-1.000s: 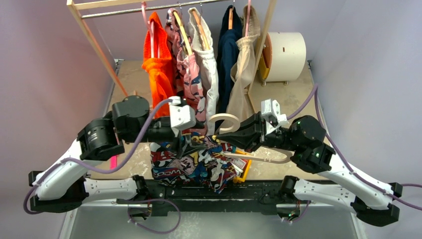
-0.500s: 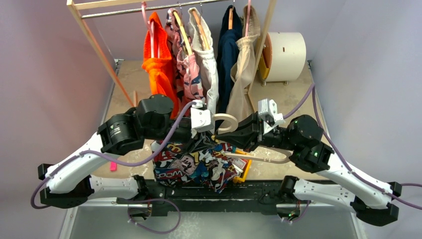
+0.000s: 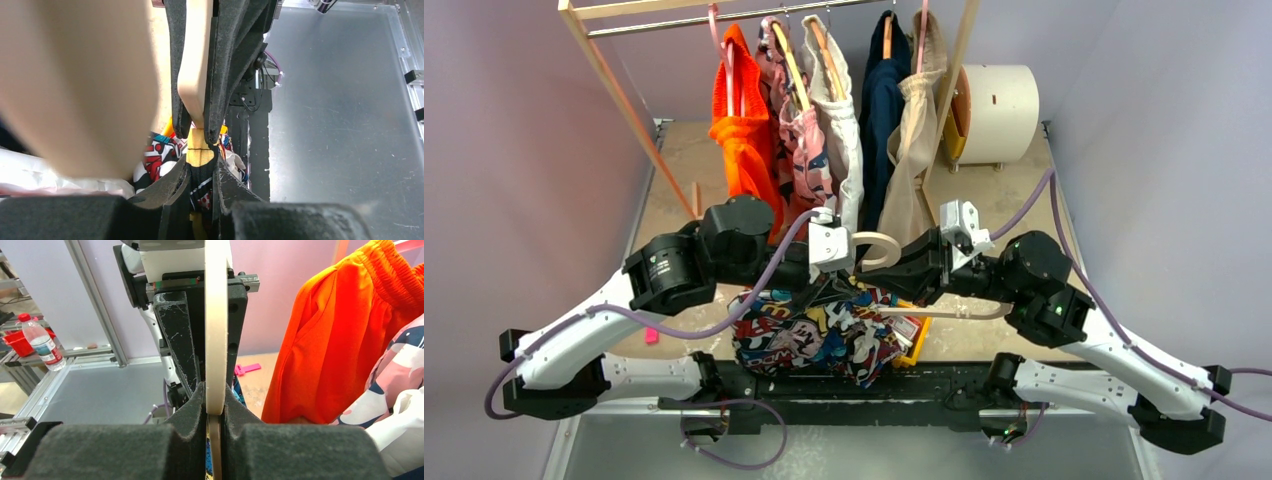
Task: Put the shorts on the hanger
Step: Hang the shorts on the hanger.
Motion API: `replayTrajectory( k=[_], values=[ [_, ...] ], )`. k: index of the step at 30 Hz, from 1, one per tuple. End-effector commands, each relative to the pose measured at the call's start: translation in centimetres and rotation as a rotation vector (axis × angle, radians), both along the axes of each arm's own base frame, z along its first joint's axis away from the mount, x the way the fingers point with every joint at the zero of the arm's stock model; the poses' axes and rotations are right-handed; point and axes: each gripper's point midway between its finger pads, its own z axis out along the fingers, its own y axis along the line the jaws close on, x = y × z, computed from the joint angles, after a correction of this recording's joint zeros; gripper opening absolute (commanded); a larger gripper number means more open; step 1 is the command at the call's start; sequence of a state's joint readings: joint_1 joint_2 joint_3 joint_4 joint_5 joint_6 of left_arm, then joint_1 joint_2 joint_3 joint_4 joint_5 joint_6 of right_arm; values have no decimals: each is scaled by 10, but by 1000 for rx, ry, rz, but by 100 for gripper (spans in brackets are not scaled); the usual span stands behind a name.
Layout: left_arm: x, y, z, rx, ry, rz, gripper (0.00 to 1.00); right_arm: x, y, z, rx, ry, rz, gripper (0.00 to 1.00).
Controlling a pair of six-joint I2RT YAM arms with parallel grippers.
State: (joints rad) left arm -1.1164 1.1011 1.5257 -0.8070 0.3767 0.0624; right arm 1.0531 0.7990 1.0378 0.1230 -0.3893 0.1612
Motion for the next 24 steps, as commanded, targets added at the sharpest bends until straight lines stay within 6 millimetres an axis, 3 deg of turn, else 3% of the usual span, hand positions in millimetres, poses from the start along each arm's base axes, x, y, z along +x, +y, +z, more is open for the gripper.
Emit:
replayTrajectory(
  k=[1,3,6,7,14,18,21,24],
  values=[
    [18,3,36,-147,-74,118,0,-6,-12,41,126,-59,-8,25],
    [23,8,41,-166,-86,156,0,-1,-14,45,127,-49,-39,52],
    [30,19,50,-195,-101,225,0,8,-19,47,103,-26,-96,80],
    [32,25,54,-208,-108,252,0,11,-23,49,100,-18,-123,83],
    [35,94,110,-399,-149,463,0,16,-61,63,134,7,-253,86],
    [33,126,135,-481,-143,544,0,19,-72,58,133,25,-301,87],
    [29,137,158,-552,-145,554,0,30,-72,38,98,80,-352,87],
    [16,138,200,-640,-168,482,0,40,-69,13,57,167,-399,87]
  ],
)
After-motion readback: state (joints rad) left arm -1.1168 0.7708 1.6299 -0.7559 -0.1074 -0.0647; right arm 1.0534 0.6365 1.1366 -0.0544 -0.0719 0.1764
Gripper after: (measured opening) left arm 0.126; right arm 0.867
